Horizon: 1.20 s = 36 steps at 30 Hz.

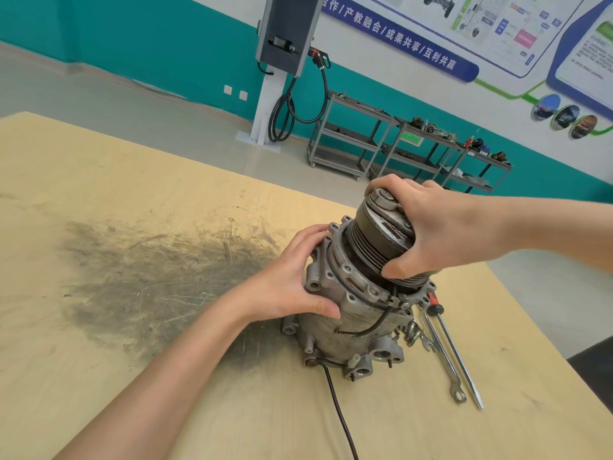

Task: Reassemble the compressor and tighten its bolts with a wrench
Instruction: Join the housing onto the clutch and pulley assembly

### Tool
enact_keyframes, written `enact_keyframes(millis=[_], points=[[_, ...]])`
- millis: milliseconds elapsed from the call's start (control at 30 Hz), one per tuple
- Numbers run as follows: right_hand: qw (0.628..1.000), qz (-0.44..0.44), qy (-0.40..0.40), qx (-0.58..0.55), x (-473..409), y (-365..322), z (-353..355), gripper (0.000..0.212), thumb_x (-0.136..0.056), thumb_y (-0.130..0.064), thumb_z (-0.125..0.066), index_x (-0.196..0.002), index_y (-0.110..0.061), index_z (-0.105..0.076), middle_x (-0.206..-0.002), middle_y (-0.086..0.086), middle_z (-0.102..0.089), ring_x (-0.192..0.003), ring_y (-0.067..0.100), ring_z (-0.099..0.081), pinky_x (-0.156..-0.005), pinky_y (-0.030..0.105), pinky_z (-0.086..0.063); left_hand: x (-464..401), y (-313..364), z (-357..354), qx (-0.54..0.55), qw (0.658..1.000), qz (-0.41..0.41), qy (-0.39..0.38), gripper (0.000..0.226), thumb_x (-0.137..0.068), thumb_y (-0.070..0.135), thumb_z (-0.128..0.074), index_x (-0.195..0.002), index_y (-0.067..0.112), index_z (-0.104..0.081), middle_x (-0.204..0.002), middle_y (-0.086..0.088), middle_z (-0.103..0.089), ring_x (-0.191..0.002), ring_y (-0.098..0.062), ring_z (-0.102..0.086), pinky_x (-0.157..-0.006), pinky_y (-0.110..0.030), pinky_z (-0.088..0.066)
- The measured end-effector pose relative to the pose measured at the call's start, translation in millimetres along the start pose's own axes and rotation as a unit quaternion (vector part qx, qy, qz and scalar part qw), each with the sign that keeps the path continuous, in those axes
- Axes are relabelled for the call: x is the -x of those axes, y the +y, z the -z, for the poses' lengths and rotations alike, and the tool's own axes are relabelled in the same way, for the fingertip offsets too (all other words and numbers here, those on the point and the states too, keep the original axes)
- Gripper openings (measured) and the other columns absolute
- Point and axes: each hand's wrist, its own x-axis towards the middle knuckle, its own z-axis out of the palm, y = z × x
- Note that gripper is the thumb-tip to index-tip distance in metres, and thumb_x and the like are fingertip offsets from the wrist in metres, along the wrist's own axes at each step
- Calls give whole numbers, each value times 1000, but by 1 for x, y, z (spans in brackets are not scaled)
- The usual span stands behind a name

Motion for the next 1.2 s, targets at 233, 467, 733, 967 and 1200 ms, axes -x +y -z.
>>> enact_keyframes(millis=[233,467,733,967,1200], points=[[995,103,3,-11,-6,11,9,91,-63,-56,-81,-133,-38,-27,-116,-20,-44,-112,9,-43,-89,28,-49,0,-5,0,-18,1000,9,5,119,-52,61,-81,-149,29,-19,-144,33,-13,-123,34,-10,-97,8,-14],[984,176,21,15,0,17,10,93,-56,-65,-71,-134,-42,-25,-122,-25,-38,-120,-1,-37,-95,16,-43,-1,-8,1,-67,998,15,4,120,-51,72,-75,-149,37,-14,-129,49,-11,-120,30,-17,-97,-1,-22],[995,94,41,-7,3,14,1,91,-58,-68,-69,-133,-46,-23,-124,-16,-40,-114,6,-38,-92,28,-47,-1,-3,0,-88,996,21,11,126,-46,77,-70,-149,29,-17,-119,53,-10,-121,18,-17,-103,-17,-19],[995,-20,59,-79,4,5,-9,86,-66,-69,-70,-135,-46,-23,-116,-8,-46,-108,19,-43,-81,32,-43,0,-2,1,-87,996,25,15,121,-52,69,-79,-149,29,-18,-116,42,-18,-124,11,-22,-105,-22,-22],[967,-127,1,-220,-5,-5,1,70,-62,-56,-76,-118,-40,-37,-102,-6,-62,-87,17,-65,-64,32,-56,-2,-2,-1,-81,996,17,33,115,-51,64,-80,-145,35,-20,-115,40,-19,-119,15,-22,-88,7,-20]])
